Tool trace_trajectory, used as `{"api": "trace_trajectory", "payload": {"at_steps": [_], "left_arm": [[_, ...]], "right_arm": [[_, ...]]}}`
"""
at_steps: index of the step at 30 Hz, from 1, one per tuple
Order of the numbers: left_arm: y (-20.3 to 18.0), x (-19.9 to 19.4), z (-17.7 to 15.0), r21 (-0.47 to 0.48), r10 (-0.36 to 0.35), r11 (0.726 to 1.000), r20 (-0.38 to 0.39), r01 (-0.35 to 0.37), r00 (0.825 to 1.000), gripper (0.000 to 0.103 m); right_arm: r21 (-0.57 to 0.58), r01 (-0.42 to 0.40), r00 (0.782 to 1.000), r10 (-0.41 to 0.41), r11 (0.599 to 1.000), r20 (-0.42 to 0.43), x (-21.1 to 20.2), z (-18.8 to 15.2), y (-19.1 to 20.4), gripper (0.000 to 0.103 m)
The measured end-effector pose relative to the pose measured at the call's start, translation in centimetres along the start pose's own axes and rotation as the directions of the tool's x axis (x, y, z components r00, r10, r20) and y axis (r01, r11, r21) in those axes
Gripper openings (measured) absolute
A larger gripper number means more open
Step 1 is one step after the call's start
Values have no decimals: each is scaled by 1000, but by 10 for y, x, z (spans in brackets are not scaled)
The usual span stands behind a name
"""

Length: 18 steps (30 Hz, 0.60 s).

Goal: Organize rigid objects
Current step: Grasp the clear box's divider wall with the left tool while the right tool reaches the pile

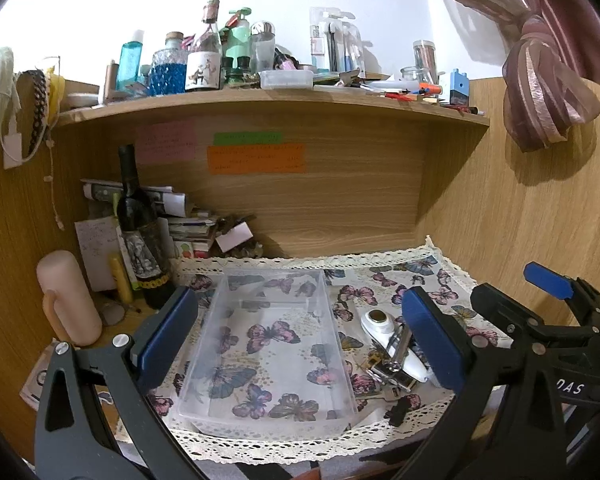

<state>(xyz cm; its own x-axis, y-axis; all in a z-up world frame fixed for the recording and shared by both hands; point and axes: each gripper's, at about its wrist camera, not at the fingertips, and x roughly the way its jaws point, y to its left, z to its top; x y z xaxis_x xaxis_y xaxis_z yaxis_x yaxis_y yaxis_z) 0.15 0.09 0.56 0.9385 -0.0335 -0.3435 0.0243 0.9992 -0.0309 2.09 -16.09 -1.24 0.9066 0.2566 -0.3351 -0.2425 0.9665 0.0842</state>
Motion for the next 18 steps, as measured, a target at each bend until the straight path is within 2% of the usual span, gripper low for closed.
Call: {"api": "trace_trajectory", "payload": {"at_steps": [4,7,10,14,18], "left_arm": [[8,8,-3,-39,-43,998,-30,41,999,102],[16,17,-5,-58,-32,998,-65,29,997,83],[27,29,-10,-88,-48,995,-109,39,993,80],[45,45,-18,-110,-16,994,-160,-2,987,72],[68,67,-27,-138,18,989,-236,-52,972,63]], "right_arm": [[-5,-4,1000,4,1000,3,-1,-2,1,103],[-4,-21,1000,21,1000,-11,4,-4,-2,102],[19,-41,998,42,999,-50,17,-3,-7,94],[51,-51,992,56,997,-114,35,-9,-17,80],[62,-40,984,50,997,-173,54,-16,-26,68]]}}
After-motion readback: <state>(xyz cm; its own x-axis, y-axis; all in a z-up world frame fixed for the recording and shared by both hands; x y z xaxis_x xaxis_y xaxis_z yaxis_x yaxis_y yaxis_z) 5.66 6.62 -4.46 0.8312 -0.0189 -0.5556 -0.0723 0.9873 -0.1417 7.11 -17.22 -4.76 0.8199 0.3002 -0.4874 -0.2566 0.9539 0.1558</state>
